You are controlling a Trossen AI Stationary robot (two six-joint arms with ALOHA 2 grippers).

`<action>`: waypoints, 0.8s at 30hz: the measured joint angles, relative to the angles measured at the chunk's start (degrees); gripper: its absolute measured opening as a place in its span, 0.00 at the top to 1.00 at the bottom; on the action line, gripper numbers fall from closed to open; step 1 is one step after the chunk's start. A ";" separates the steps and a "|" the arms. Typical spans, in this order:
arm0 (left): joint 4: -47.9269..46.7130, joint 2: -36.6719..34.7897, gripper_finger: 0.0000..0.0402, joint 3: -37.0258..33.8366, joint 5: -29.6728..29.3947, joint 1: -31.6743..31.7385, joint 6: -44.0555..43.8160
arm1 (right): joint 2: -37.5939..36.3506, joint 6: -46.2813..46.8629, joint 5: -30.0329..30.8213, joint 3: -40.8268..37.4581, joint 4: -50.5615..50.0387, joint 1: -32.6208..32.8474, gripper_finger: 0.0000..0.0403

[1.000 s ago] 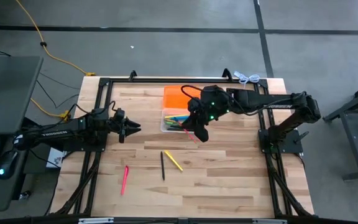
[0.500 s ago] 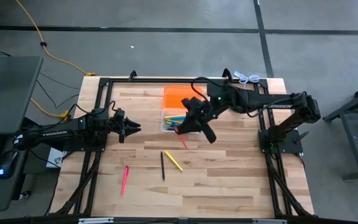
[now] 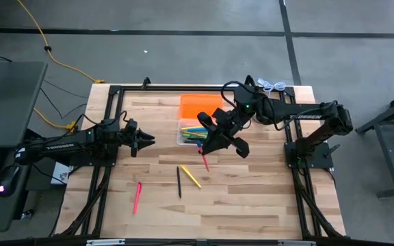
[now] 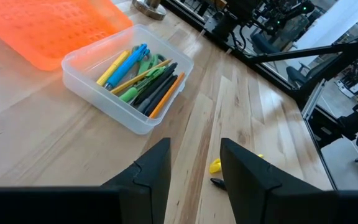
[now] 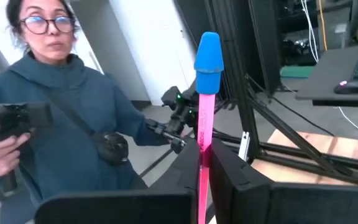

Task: Pick & place school supplies into a supply box
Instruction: Put the pink pencil into the orange supply box

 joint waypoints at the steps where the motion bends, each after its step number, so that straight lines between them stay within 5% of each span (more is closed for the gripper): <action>1: 0.00 0.00 0.58 0.00 0.00 -0.01 0.01 | 0.00 0.00 -0.14 0.00 0.28 0.00 1.00; 8: 0.00 0.00 0.58 0.00 0.00 0.00 -0.01 | 0.00 0.13 3.36 0.00 0.38 0.02 1.00; 24: 0.02 0.00 0.58 0.00 -0.04 -0.02 -0.87 | 0.09 -9.64 37.02 -0.09 -16.00 1.79 1.00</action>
